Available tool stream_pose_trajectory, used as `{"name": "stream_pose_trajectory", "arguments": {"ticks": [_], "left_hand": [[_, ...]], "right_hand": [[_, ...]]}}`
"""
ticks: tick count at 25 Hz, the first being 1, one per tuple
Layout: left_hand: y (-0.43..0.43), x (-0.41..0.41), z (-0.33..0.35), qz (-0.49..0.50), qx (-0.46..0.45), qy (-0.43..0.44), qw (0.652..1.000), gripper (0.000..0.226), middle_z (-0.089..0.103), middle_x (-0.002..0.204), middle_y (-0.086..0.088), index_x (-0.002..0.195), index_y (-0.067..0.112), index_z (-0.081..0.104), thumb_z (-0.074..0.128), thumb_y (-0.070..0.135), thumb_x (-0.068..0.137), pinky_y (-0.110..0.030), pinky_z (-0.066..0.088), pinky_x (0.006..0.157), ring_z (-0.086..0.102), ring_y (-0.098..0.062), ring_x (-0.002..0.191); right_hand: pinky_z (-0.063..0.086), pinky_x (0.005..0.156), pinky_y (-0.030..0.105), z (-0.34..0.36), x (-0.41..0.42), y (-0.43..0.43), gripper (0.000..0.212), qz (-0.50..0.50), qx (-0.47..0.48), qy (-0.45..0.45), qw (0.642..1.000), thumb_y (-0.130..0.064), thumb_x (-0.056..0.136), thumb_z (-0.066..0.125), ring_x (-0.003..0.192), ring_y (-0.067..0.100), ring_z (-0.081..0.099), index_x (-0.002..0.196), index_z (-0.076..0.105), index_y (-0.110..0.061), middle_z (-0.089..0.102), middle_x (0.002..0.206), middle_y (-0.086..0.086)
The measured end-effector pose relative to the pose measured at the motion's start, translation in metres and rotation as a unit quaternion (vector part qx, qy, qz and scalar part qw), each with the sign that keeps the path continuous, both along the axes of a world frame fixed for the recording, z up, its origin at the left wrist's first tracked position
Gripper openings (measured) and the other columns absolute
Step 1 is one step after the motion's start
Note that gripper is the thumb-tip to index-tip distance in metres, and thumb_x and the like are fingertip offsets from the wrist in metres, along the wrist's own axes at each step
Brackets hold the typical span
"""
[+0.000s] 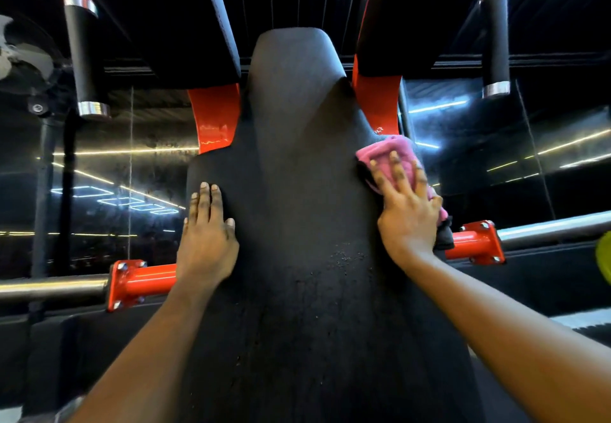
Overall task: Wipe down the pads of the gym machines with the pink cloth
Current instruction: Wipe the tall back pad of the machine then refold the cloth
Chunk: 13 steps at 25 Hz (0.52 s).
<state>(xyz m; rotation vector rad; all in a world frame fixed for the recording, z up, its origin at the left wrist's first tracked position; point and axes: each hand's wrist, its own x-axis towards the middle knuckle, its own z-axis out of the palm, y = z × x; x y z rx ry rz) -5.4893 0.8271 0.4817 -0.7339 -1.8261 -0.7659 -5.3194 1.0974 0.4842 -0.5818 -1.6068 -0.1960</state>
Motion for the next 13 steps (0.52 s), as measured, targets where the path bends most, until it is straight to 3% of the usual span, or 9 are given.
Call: {"name": "stream_pose_trajectory", "arguments": {"ticks": [2, 4, 7, 10, 12, 13], "left_hand": [[-0.007, -0.003, 0.002, -0.021, -0.016, -0.003, 1.0, 0.064, 0.001, 0.167, -0.008, 0.159, 0.007, 0.011, 0.042, 0.016, 0.102, -0.043, 0.008, 0.124, -0.002, -0.025, 0.154], [-0.013, -0.006, 0.004, -0.034, -0.028, -0.001, 0.999, 0.063, 0.002, 0.167, -0.008, 0.158, 0.008, 0.013, 0.041, 0.014, 0.103, -0.039, 0.006, 0.125, -0.001, -0.024, 0.154], [-0.014, -0.004, 0.003, -0.032, -0.028, 0.009, 0.999, 0.061, 0.005, 0.167, -0.008, 0.158, 0.007, 0.015, 0.041, 0.013, 0.103, -0.037, 0.005, 0.124, 0.001, -0.024, 0.154], [-0.011, 0.001, 0.003, -0.022, -0.021, 0.007, 1.0, 0.059, 0.007, 0.167, -0.01, 0.158, 0.007, 0.017, 0.038, 0.014, 0.103, -0.039, 0.008, 0.124, 0.003, -0.025, 0.154], [-0.01, 0.002, 0.002, -0.012, -0.016, 0.006, 1.0, 0.059, 0.008, 0.167, -0.009, 0.158, 0.007, 0.017, 0.037, 0.016, 0.103, -0.041, 0.011, 0.124, 0.004, -0.025, 0.154], [-0.007, 0.0, 0.0, -0.004, -0.015, 0.012, 1.0, 0.059, 0.009, 0.166, -0.01, 0.158, 0.006, 0.017, 0.037, 0.016, 0.103, -0.043, 0.013, 0.124, 0.006, -0.027, 0.154]], "right_hand": [[0.039, 0.1, 0.057, 0.012, -0.004, -0.013, 0.086, 0.027, -0.098, 0.066, 0.993, -0.004, 0.082, 0.058, 0.15, 0.033, 0.022, 0.153, 0.034, -0.045, 0.02, 0.168, -0.008], [0.038, 0.104, 0.057, 0.019, -0.021, -0.045, 0.078, 0.03, -0.132, 0.096, 0.986, -0.006, 0.086, 0.055, 0.145, 0.036, 0.03, 0.151, 0.038, -0.045, 0.029, 0.165, -0.003], [0.04, 0.097, 0.053, 0.017, -0.06, -0.11, 0.069, 0.023, 0.01, 0.044, 0.999, -0.014, 0.086, 0.052, 0.135, 0.038, 0.041, 0.149, 0.043, -0.042, 0.038, 0.16, 0.0], [0.031, 0.105, 0.066, 0.012, -0.085, -0.134, 0.076, 0.066, 0.118, -0.099, 0.986, -0.016, 0.091, 0.051, 0.15, 0.037, 0.015, 0.158, 0.024, -0.041, 0.012, 0.169, -0.005], [0.014, 0.106, 0.077, 0.017, -0.075, -0.108, 0.083, 0.064, 0.106, -0.088, 0.988, -0.017, 0.088, 0.048, 0.154, 0.036, -0.005, 0.159, 0.014, -0.044, 0.001, 0.17, -0.011], [0.011, 0.105, 0.081, 0.019, -0.064, -0.087, 0.082, 0.05, 0.094, -0.055, 0.993, -0.019, 0.087, 0.046, 0.154, 0.039, -0.007, 0.158, 0.014, -0.046, 0.002, 0.169, -0.012]]}}
